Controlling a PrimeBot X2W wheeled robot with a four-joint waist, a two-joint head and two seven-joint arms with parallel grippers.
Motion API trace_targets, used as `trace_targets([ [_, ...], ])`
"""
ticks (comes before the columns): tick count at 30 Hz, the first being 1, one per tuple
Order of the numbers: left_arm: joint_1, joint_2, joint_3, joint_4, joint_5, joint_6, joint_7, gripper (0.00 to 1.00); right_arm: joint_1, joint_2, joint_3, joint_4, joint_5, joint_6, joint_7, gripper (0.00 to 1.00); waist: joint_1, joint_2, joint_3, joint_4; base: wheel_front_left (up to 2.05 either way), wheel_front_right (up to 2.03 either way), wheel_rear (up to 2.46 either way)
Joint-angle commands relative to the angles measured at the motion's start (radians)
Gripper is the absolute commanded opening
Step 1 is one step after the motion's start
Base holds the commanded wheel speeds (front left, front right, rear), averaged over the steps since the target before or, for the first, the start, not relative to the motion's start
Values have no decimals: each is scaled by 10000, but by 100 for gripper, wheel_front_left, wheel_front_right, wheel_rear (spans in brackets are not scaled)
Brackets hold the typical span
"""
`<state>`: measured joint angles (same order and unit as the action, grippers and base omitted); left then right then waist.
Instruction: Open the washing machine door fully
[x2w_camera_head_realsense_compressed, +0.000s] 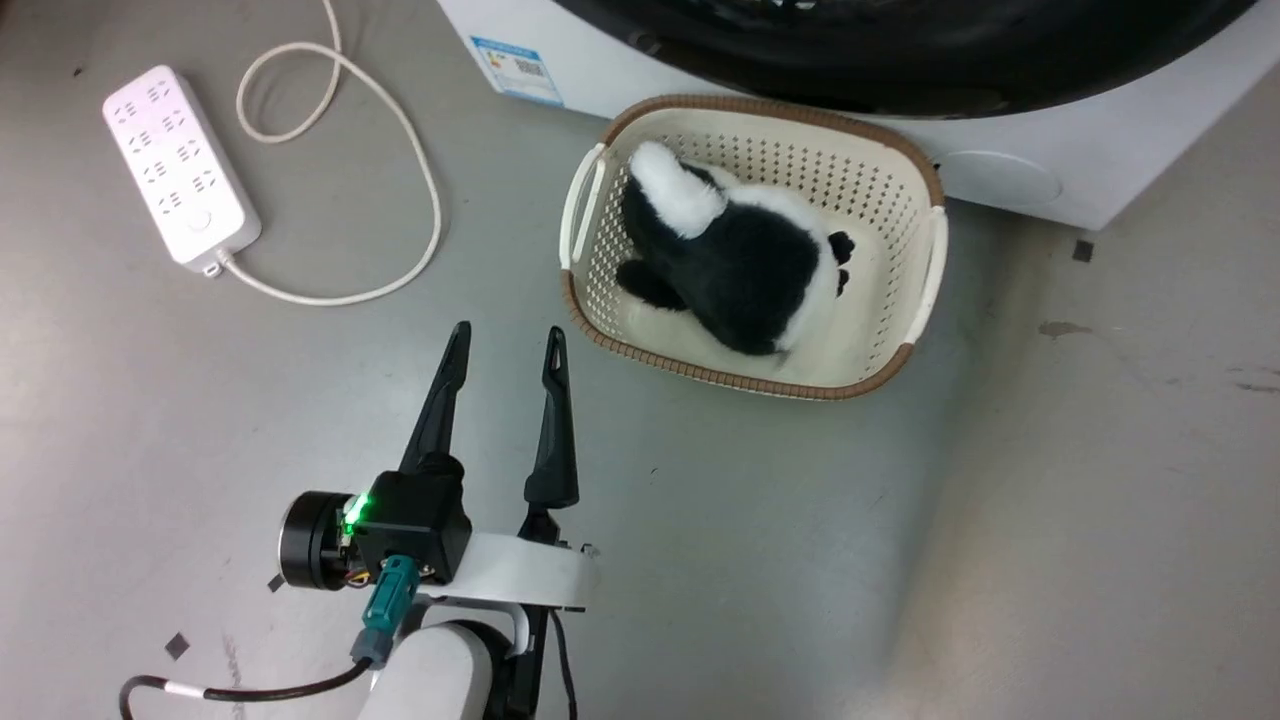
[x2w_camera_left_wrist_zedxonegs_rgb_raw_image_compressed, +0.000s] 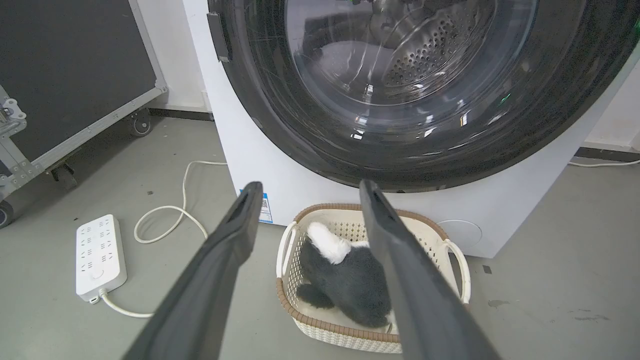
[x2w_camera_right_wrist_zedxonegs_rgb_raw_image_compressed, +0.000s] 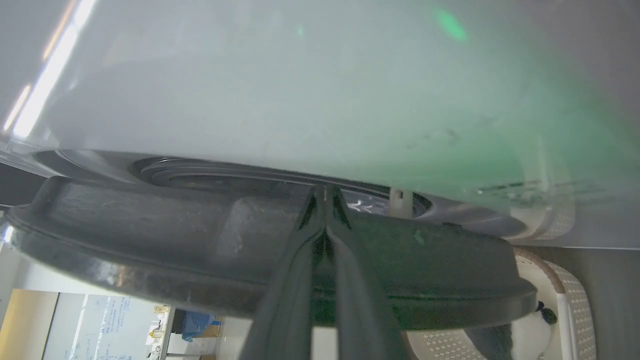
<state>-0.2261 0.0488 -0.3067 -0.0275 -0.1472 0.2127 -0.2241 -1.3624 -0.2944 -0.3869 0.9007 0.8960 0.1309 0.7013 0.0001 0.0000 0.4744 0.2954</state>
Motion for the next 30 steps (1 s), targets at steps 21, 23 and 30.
trace_targets([
  [21,566,14,294,341,-8,11,-377,100,2649,1041,-959,-526,1892,-2,3076,0,-1,0,-1683,80,0,0,0],
  [23,716,14,372,386,22,-80,-377,100,3319,1440,-968,-952,1927,-2,3291,0,-1,0,-1960,58,0,0,0],
  [30,1090,14,522,572,103,-367,-377,100,5522,2381,-662,-2302,2086,-2,4088,0,-1,0,-2868,113,0,0,0],
])
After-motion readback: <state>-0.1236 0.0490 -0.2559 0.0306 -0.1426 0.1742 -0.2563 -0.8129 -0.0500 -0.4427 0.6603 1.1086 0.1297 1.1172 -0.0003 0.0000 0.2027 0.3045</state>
